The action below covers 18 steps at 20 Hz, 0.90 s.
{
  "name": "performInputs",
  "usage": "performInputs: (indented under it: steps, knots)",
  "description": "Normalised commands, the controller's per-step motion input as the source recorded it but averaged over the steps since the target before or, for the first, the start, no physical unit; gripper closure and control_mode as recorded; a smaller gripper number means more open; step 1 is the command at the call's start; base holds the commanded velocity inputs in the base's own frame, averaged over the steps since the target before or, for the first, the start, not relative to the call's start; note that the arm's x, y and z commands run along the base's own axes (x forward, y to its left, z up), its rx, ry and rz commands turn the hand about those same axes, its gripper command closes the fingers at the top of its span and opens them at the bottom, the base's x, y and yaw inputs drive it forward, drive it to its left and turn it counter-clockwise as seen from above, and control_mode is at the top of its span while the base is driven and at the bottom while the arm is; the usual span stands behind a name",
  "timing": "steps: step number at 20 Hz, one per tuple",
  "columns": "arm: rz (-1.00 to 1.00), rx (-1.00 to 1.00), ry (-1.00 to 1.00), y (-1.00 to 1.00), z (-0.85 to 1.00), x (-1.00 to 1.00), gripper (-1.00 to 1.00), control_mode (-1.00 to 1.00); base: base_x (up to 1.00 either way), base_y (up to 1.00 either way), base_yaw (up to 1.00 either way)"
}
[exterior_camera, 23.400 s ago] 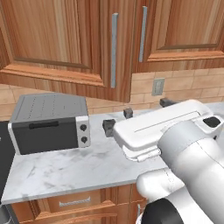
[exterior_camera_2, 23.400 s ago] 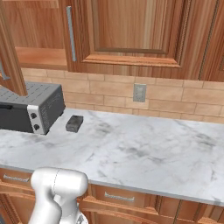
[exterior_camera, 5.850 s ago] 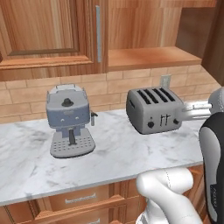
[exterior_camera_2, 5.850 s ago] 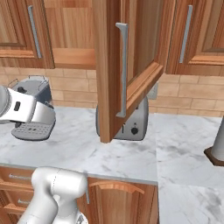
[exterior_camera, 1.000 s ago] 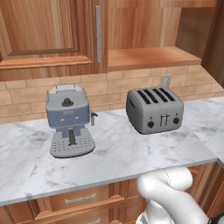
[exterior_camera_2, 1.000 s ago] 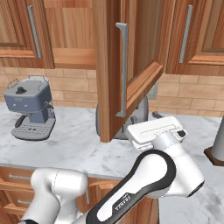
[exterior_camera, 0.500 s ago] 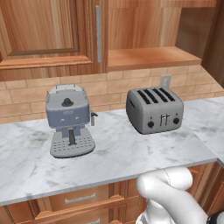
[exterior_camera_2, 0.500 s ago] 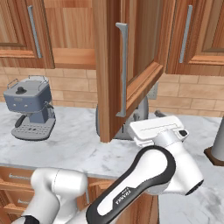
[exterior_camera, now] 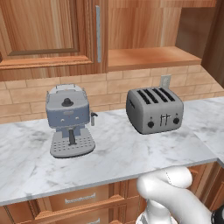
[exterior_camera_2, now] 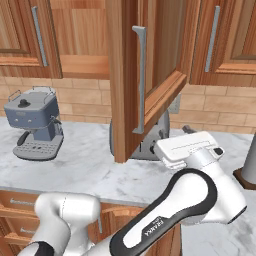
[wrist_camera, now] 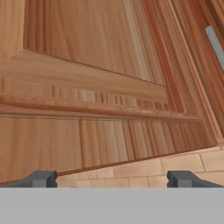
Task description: Close all open cabinet doors.
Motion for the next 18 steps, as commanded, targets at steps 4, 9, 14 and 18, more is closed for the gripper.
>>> performInputs:
  steps: [4,9,14,18]
  knots:
    - [0.04,0.00,0.00,0.30,0.00,-0.06,-1.00,-1.00,0.00,0.00,0.00]
    - [0.06,0.00,0.00,0.45,0.00,-0.21,-1.00,-1.00,0.00,0.00,0.00]
    - [0.04,0.00,0.00,0.40,0.00,-0.18,-1.00,-1.00,0.00,0.00,0.00]
    - [0.00,0.00,0.00,0.16,0.20,-0.08,-1.00,-1.00,0.00,0.00,0.00]
